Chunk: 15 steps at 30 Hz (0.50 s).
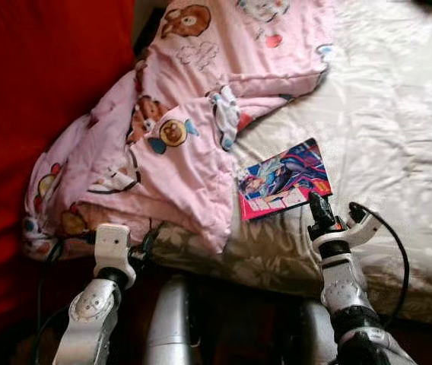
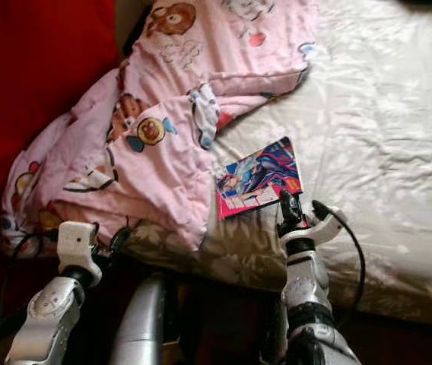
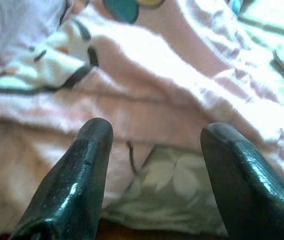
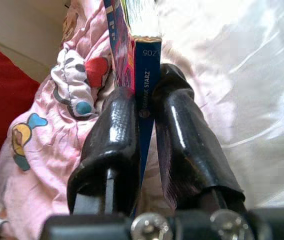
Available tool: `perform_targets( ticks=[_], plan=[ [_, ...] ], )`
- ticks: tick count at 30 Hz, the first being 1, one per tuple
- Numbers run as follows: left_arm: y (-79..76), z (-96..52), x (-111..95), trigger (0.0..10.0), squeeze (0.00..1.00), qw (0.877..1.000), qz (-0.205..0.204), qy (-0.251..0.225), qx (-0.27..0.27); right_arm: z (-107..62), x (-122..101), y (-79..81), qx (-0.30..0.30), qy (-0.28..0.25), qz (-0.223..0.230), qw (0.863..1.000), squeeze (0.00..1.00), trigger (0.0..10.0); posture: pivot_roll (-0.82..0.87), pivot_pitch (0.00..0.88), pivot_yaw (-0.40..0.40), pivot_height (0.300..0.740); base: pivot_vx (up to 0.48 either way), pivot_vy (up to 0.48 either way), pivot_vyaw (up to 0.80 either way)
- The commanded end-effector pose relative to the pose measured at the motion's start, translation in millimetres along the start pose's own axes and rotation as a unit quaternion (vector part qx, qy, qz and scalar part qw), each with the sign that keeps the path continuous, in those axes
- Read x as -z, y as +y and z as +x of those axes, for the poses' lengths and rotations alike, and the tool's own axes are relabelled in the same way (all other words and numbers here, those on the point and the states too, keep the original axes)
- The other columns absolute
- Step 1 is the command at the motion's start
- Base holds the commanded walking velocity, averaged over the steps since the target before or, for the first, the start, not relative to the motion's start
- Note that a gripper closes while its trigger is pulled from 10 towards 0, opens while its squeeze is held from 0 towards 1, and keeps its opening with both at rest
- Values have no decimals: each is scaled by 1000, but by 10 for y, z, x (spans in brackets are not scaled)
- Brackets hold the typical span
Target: Clean up the room
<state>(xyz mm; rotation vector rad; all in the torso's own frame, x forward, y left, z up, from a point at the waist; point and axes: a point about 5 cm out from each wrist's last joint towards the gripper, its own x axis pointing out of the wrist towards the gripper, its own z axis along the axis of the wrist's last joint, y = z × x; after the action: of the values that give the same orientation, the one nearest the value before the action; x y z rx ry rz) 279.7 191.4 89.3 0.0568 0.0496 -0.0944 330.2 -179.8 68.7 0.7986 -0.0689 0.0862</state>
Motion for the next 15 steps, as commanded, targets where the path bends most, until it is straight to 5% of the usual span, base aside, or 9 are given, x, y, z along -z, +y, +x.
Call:
perform_targets(
  ticks=[1,7,15],
  plan=[
    [66,-47,188,10000,0,999,-19,22,-32,-149,-91,-133,42,-22,-78,996,0,10000,56,68,3,600,0,0,0],
    [74,-23,292,10000,0,998,-30,31,-47,-283,-113,-217,57,-8,-148,987,0,10000,27,0,-17,600,0,0,0],
    [49,-78,749,10000,0,989,-69,116,-66,-450,-42,-302,94,14,-201,975,0,10000,-13,0,-32,644,0,0,0]
  ],
)
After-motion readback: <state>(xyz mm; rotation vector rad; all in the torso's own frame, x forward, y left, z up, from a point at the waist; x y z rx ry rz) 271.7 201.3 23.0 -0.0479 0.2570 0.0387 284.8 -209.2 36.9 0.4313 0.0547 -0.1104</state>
